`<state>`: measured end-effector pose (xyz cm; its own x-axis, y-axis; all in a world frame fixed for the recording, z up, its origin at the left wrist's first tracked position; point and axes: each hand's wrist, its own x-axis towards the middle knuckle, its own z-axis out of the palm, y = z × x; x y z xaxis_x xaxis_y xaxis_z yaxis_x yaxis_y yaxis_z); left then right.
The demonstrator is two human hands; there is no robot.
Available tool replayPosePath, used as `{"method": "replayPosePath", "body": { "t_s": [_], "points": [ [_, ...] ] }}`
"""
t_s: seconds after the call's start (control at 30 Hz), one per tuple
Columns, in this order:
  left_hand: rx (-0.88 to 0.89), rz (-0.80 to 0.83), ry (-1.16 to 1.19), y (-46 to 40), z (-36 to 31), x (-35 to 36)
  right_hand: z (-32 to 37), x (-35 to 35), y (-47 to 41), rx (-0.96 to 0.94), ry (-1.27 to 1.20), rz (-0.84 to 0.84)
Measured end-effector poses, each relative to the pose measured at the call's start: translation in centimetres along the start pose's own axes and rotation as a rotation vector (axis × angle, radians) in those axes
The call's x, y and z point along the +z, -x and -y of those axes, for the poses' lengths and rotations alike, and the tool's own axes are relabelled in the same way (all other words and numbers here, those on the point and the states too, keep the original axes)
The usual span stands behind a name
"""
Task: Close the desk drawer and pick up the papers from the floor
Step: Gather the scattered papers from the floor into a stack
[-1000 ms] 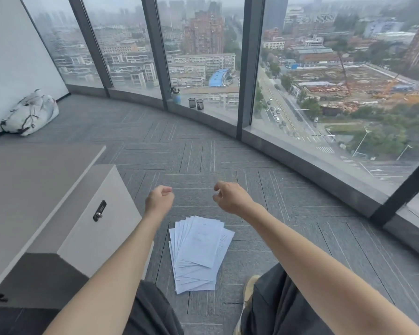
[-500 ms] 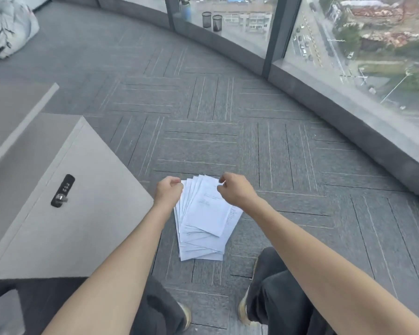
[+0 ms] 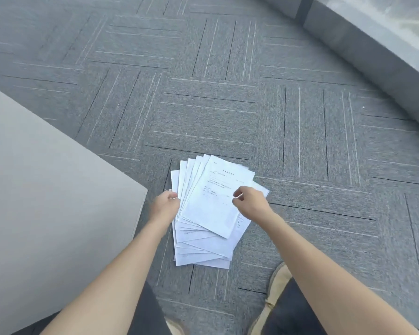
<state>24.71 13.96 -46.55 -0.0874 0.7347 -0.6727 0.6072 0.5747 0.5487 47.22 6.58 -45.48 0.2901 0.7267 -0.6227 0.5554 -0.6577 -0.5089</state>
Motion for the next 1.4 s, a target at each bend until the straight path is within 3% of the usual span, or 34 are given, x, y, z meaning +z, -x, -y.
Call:
{"method": "replayPosePath", "body": {
  "t_s": [0.17, 0.37, 0.57, 0.67, 0.83, 1.0, 1.27, 1.4],
  "points": [
    [-0.029, -0.032, -0.09, -4.3, 3.0, 2.5, -4.0, 3.4, -4.4, 0.031, 0.036, 0.185],
    [-0.088, 0.01, -0.113, -8.7, 5.9, 4.3, -8.1, 7.3, -8.5, 0.16, -0.003, 0.167],
    [-0.116, 0.019, -0.164, -12.7, 7.7, 5.6, -11.2, 10.4, -11.4, 0.444, -0.041, 0.022],
    [-0.113, -0.016, -0.21, -14.6, 8.2, 6.3, -11.9, 11.1, -12.4, 0.499, -0.031, -0.04],
    [-0.115, -0.097, -0.216, -17.1, 8.6, 7.3, -13.7, 11.9, -14.2, 0.417, -0.046, -0.238],
    [-0.08, -0.177, -0.17, -18.0, 9.0, 7.1, -13.7, 11.9, -14.4, 0.392, -0.277, -0.345],
    [0.012, -0.154, -0.048, -18.2, 10.0, 7.5, -12.1, 12.1, -15.3, 0.348, -0.498, -0.276],
    [-0.009, -0.16, -0.032, -18.2, 9.9, 7.7, -11.4, 12.7, -15.7, 0.436, -0.464, -0.429]
  ]
}}
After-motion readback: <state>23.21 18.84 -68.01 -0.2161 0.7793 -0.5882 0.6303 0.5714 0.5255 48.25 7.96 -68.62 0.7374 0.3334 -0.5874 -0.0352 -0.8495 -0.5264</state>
